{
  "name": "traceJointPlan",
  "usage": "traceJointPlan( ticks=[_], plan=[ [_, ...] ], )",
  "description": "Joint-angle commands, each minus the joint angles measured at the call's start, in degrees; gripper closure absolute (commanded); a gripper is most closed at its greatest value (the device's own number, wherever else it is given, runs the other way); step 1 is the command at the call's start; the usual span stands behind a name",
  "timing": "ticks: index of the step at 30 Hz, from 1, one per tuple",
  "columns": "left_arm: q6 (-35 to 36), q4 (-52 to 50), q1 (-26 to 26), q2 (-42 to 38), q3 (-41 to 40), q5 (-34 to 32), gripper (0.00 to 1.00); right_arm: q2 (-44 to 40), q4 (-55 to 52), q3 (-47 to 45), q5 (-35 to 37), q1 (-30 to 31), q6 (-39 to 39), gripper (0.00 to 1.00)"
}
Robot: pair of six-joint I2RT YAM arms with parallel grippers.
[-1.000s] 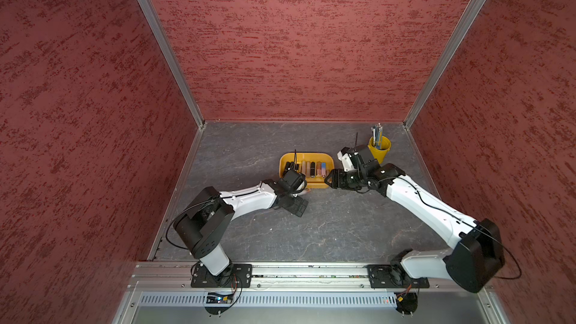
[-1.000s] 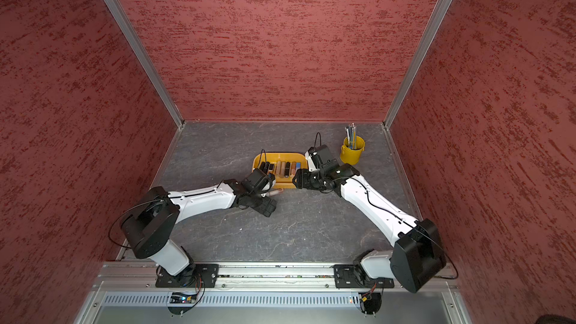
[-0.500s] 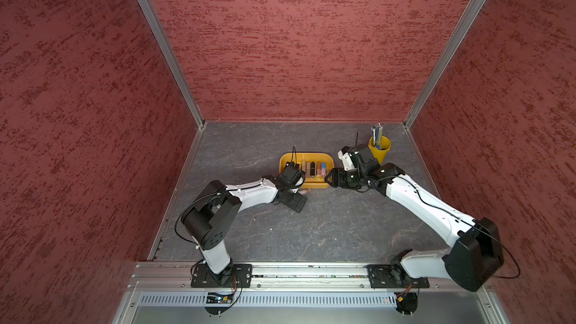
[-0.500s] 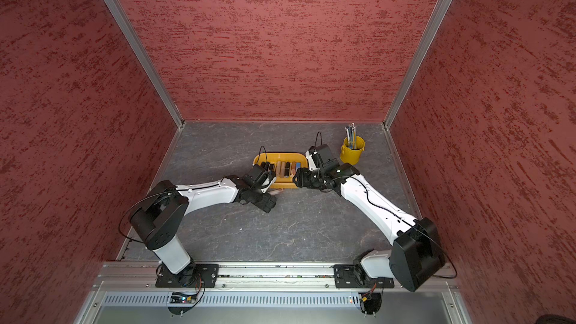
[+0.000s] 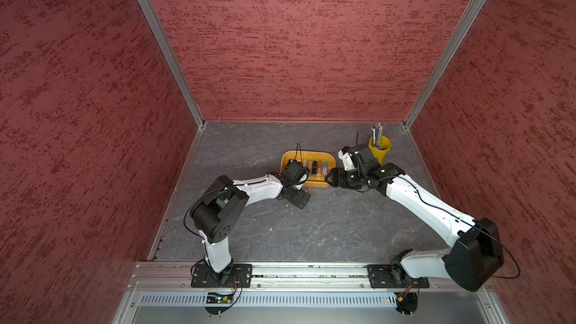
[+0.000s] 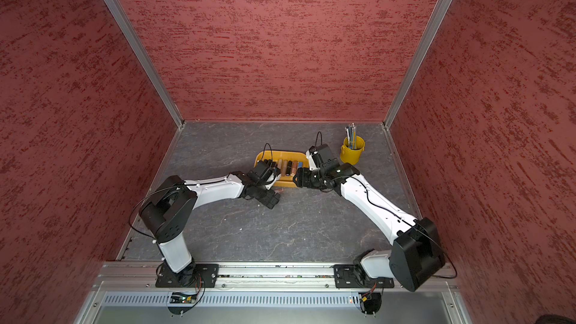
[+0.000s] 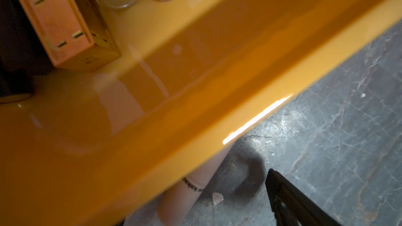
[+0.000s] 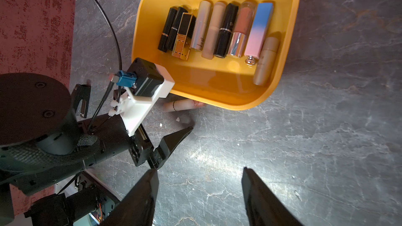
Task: Put the lipstick into the storage box
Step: Adjust the storage box at the center of the board, then pick up the lipstick at the center of the board.
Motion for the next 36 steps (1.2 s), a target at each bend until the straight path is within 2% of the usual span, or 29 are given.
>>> traceJointPlan(
  ticks=[1,10,17,21,36],
  plan=[
    [2.0,0.4,-0.2,1.8,1.4,0.3,0.00,-0.7,1.0,-0.4,0.2,-0.6,0.3,0.35],
    [1.4,-1.9,-2.2,2.3,1.8,-0.8,0.01,-1.3,1.1,-0.6,0.2,-0.7,0.4,0.35],
    [-1.2,-2.4,-3.8,0.8,-0.3,-0.4,0.13,-1.4,1.9,-1.3,-0.4,-0.7,0.8,0.35],
    [-2.0,-3.7,-3.7,1.7,0.4,-0.4,0.26,-1.7,1.9,-1.3,-0.6,-0.7,0.8,0.35],
    [-2.6,-9.2,-3.3,4.7,2.3,-4.5,0.38,-2.4,2.3,-2.1,-0.3,-0.9,0.7,0.34]
  ],
)
